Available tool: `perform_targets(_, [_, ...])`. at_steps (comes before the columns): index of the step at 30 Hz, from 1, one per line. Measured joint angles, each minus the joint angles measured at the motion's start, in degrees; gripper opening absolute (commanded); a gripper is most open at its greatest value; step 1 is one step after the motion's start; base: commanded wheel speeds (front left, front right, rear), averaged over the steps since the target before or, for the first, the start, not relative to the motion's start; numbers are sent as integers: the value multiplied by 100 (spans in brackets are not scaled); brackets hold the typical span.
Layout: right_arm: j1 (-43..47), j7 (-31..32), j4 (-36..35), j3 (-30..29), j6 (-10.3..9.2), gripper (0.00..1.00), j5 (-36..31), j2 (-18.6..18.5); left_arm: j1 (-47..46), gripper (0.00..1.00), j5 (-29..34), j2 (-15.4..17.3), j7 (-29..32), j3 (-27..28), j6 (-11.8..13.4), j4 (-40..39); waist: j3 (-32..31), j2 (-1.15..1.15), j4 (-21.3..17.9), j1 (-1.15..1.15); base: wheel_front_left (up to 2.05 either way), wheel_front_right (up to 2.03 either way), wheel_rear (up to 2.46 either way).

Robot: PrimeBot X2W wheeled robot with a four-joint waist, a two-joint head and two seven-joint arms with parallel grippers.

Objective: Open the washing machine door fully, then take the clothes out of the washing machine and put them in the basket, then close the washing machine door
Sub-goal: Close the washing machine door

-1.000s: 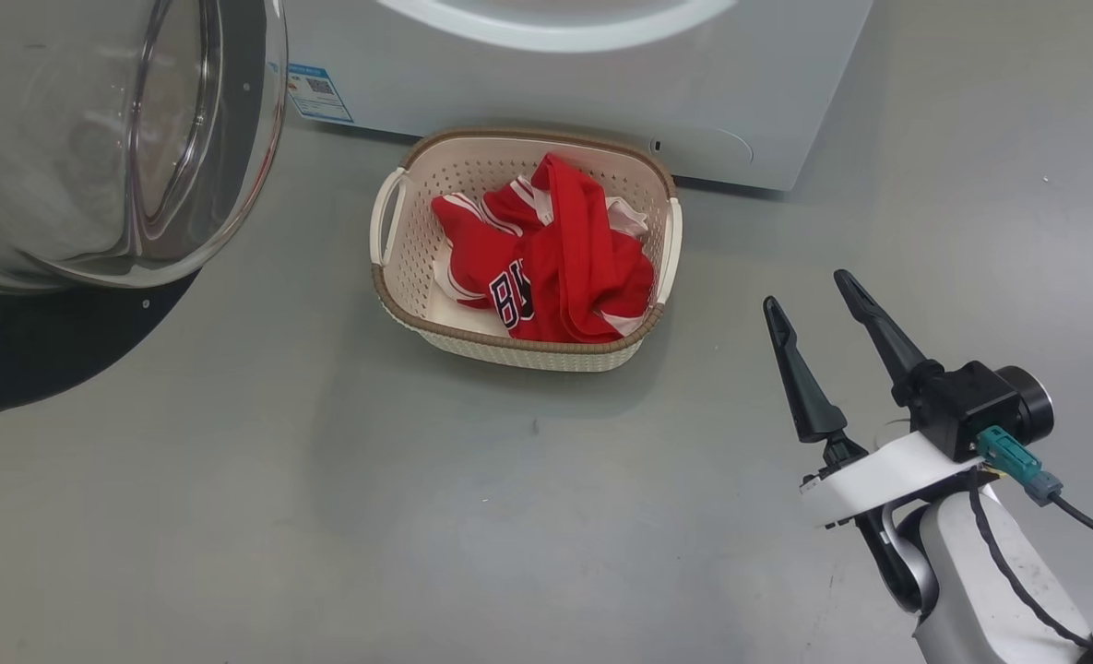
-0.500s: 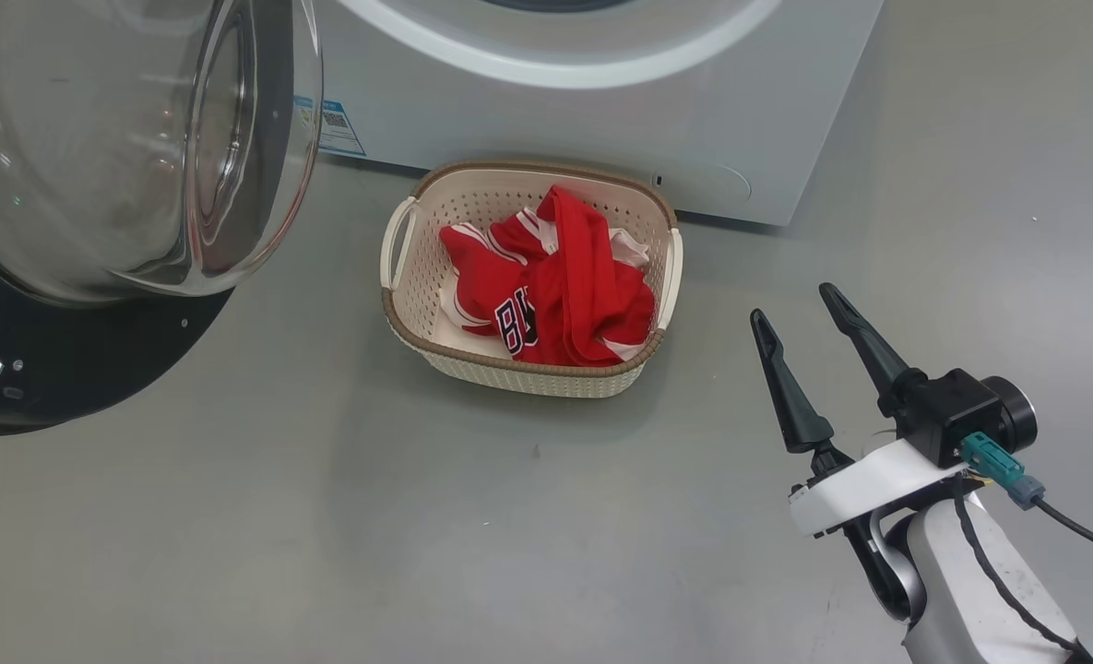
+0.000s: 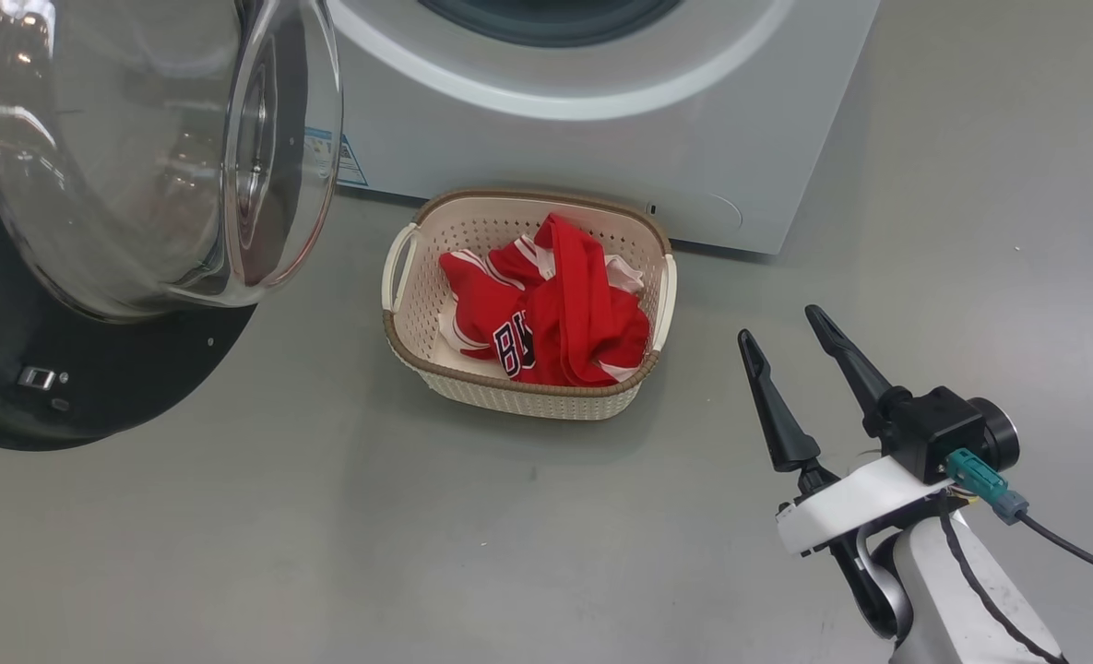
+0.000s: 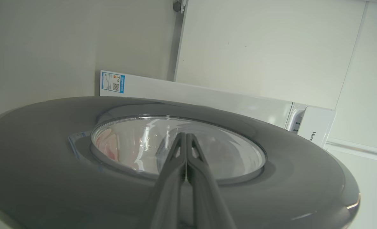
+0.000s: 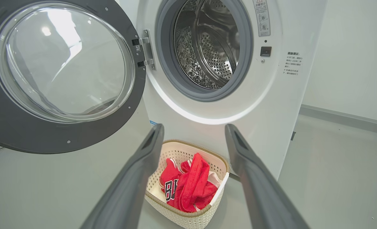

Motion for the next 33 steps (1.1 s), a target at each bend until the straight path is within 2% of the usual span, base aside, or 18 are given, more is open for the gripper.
perform_targets(20, [19,0,52,-23,0,100,68,122,172,0,-154,-534,580,-233,-279,-226,-206,0,57,0,0,0,0])
perform_targets(33, [132,0,77,-75,-5,100,110,170,302,0,-282,-1296,1000,-475,-402,-571,-279,0,187,0,0,0,0])
